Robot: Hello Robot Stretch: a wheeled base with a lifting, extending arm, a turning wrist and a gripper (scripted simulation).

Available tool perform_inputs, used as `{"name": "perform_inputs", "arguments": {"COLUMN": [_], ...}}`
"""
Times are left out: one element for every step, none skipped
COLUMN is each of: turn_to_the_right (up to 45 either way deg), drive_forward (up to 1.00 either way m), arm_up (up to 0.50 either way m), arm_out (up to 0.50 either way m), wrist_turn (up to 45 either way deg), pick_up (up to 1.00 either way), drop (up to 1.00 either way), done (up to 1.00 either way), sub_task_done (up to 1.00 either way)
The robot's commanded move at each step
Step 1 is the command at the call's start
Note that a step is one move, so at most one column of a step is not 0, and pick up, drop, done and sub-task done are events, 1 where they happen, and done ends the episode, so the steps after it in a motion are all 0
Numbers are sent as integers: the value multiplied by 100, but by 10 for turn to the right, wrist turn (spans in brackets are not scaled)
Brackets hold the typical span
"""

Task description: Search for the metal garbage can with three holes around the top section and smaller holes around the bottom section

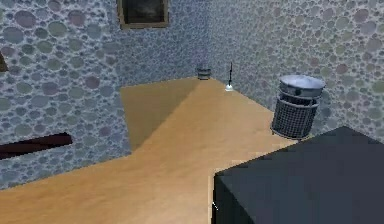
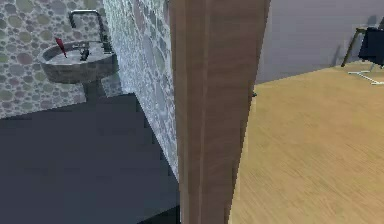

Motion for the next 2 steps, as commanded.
{"name": "perform_inputs", "arguments": {"turn_to_the_right": [-120,0], "drive_forward": [0,75], "arm_up": [0,0], "arm_out": [0,0], "wrist_turn": [0,0], "pick_up": [0,0], "drop": [0,0], "done": [0,0], "sub_task_done": [0,0]}}
